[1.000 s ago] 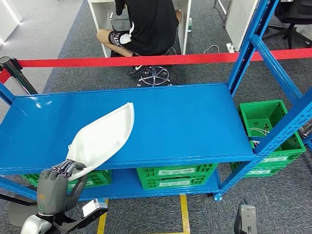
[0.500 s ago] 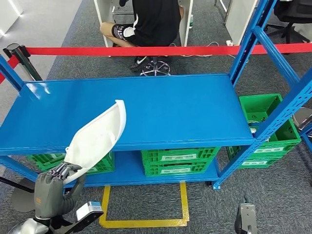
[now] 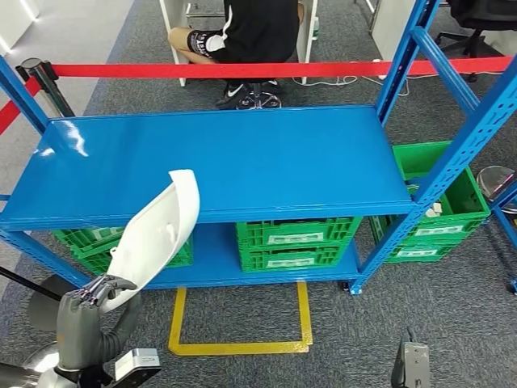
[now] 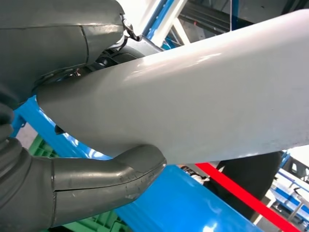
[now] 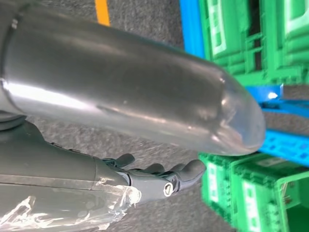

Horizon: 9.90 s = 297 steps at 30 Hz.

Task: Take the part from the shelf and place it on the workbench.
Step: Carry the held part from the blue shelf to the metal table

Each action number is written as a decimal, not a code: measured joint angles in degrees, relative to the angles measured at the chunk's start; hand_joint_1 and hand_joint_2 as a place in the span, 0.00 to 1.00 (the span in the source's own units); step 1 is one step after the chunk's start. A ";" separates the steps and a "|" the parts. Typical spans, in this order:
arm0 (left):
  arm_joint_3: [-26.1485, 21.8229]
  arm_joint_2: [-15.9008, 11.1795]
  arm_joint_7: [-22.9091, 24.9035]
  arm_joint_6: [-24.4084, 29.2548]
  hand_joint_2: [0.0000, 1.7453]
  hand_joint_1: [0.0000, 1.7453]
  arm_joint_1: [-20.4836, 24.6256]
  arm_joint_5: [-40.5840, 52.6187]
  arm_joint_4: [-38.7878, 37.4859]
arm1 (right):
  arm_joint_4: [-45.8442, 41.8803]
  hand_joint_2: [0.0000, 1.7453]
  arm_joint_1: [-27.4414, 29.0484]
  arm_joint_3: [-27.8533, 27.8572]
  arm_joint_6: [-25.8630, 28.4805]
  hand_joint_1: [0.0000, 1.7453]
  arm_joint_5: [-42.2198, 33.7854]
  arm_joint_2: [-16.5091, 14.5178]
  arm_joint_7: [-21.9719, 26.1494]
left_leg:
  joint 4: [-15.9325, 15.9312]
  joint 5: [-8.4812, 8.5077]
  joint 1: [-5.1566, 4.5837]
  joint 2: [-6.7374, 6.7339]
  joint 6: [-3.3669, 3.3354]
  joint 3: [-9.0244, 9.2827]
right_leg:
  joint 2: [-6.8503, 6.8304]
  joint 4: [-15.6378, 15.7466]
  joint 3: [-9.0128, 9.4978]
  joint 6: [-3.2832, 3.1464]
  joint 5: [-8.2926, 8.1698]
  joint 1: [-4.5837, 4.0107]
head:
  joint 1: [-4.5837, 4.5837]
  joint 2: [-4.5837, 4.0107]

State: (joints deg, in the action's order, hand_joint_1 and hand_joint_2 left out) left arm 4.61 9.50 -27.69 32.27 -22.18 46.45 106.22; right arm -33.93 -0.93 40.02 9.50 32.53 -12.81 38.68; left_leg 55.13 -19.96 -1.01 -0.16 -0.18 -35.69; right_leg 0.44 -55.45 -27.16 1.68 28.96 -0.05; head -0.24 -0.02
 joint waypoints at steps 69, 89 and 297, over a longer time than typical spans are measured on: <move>-8.50 -0.32 -9.92 -7.71 1.00 1.00 8.28 -14.72 -17.20 | -3.43 0.00 1.68 16.54 -1.62 0.00 9.72 -6.06 0.90 | 16.18 -14.53 1.32 -0.14 1.08 -0.37 | 2.72 -1.82 -6.53 -1.38 -4.44 0.21 | -0.66 0.00; -11.25 1.08 -9.79 -16.39 1.00 1.00 8.25 -19.88 -17.25 | -3.63 0.00 2.66 19.05 -2.58 0.00 10.71 -7.39 0.90 | 0.70 -7.42 0.91 -4.92 -0.01 6.55 | -4.12 -2.83 -5.64 1.30 -3.26 -0.05 | -1.64 0.00; -7.08 1.60 -10.15 -28.53 1.00 1.00 9.47 -34.93 -15.13 | 11.32 0.00 0.01 34.19 2.03 0.00 25.78 -4.60 -8.34 | 1.64 -6.02 1.47 -0.01 -1.19 4.00 | 0.07 -18.16 -12.59 1.85 4.45 0.39 | -1.30 0.00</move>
State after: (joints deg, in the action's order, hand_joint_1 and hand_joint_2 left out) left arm -2.47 11.10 -37.83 3.74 -12.71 11.52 91.09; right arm -22.61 -0.91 74.21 11.52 58.31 -17.40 30.34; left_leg 56.77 -25.98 0.46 -0.17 -1.37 -31.69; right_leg 0.51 -73.60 -39.76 3.53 33.41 0.34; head -1.54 -0.02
